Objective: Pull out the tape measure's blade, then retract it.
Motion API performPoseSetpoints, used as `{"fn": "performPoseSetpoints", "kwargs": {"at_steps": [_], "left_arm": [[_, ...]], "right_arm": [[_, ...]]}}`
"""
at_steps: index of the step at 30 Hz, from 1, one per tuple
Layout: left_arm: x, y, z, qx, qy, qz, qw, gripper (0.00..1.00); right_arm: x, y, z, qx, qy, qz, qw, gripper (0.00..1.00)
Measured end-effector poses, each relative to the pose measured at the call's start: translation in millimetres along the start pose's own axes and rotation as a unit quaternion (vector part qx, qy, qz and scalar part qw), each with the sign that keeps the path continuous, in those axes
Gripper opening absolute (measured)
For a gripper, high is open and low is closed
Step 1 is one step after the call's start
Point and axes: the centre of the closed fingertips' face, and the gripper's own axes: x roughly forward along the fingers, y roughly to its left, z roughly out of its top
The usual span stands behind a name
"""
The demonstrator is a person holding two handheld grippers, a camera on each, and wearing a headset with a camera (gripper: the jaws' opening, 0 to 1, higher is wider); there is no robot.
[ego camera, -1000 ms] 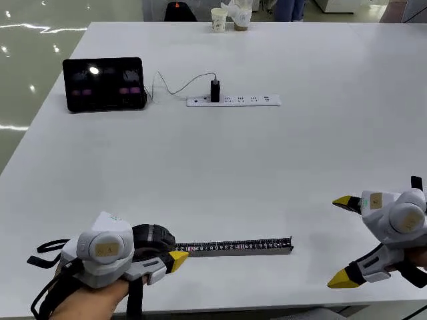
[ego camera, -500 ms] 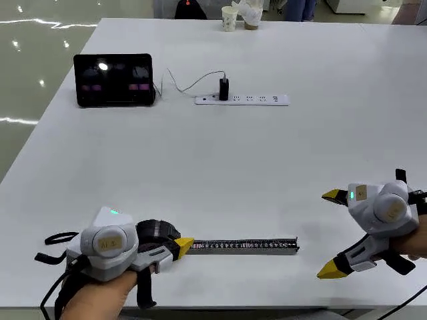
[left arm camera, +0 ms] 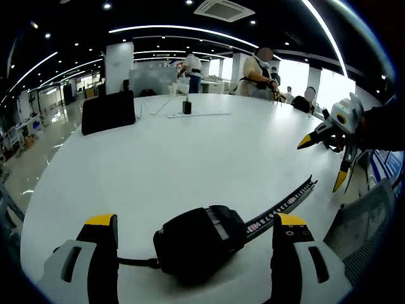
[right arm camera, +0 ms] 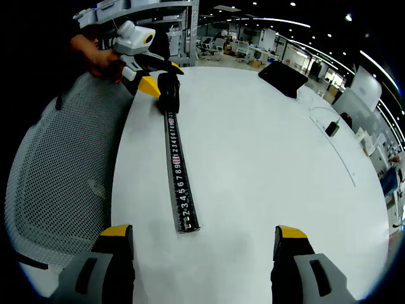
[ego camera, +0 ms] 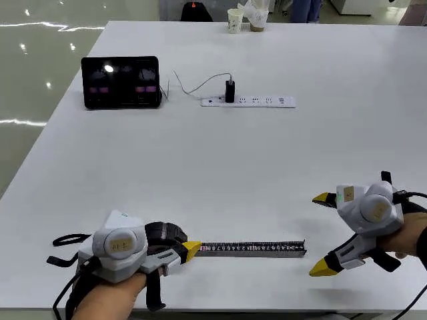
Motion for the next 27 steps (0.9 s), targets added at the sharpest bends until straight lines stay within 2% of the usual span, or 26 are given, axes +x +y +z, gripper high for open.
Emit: {"fn": "performPoseSetpoints", "kwargs": {"at_steps": [7, 16, 20, 27], "left_arm": [[1.7, 1.0, -1.4, 0.005, 0.001, 0.000, 1.0000, 0.99], [1.8, 0.3, 0.7, -0.001, -0.003, -0.002, 1.0000, 0.99], [2.0, -0.5, 0.4, -0.004, -0.003, -0.004, 1.0000, 0.99], [2.3, -0.2, 0.6, -0.006, -0.004, -0.004, 1.0000, 0.99]], "right_arm": [[5.5, 7.0, -4.0, -0.018, 0.005, 0.028, 0.9994, 0.65], [11.3, 11.1, -2.2, -0.032, 0.014, 0.046, 0.9983, 0.49], [13.9, 13.0, -5.1, -0.034, 0.024, 0.052, 0.9978, 0.37], [16.6, 14.3, -8.8, -0.044, 0.033, 0.059, 0.9968, 0.31]]}}
